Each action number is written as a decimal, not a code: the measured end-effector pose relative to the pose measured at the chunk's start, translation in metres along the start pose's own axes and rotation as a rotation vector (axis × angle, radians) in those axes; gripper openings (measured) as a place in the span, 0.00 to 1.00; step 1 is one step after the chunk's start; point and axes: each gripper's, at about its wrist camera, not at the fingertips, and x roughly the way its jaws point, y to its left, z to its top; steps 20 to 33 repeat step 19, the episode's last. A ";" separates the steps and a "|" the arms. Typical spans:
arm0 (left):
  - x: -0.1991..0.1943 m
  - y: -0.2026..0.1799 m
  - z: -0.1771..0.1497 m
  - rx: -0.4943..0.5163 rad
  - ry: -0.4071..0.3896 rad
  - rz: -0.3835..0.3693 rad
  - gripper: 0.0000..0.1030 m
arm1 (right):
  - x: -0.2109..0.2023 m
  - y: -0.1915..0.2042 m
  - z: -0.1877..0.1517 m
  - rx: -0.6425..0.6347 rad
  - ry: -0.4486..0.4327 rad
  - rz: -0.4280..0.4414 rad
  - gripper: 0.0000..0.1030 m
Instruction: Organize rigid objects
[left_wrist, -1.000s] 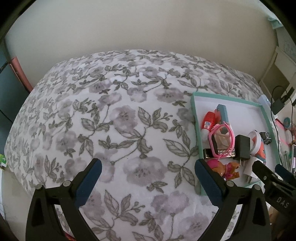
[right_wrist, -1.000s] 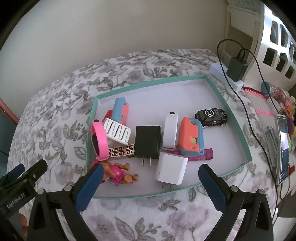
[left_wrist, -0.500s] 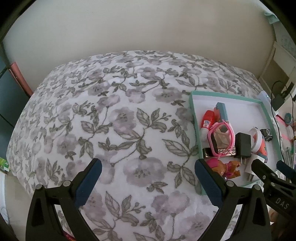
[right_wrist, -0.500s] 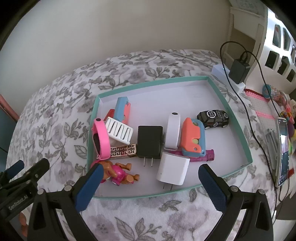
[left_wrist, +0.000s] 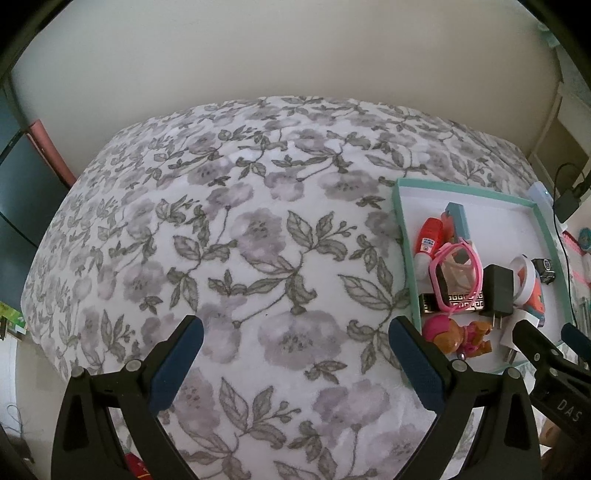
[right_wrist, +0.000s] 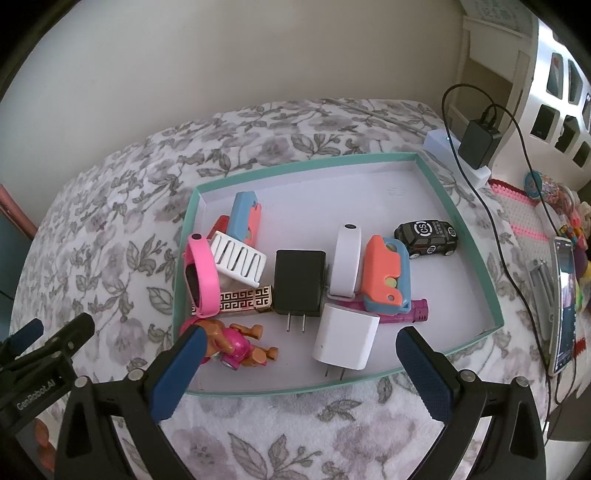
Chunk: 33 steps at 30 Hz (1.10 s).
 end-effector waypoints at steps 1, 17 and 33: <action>0.000 0.000 0.000 -0.001 0.000 0.000 0.97 | 0.001 0.000 0.000 -0.002 0.002 0.000 1.00; -0.001 0.000 0.000 -0.007 -0.004 0.009 0.97 | 0.004 -0.001 0.001 -0.020 0.016 -0.003 1.00; -0.002 -0.001 0.000 -0.001 -0.009 0.009 0.97 | 0.004 0.000 0.001 -0.022 0.016 -0.003 1.00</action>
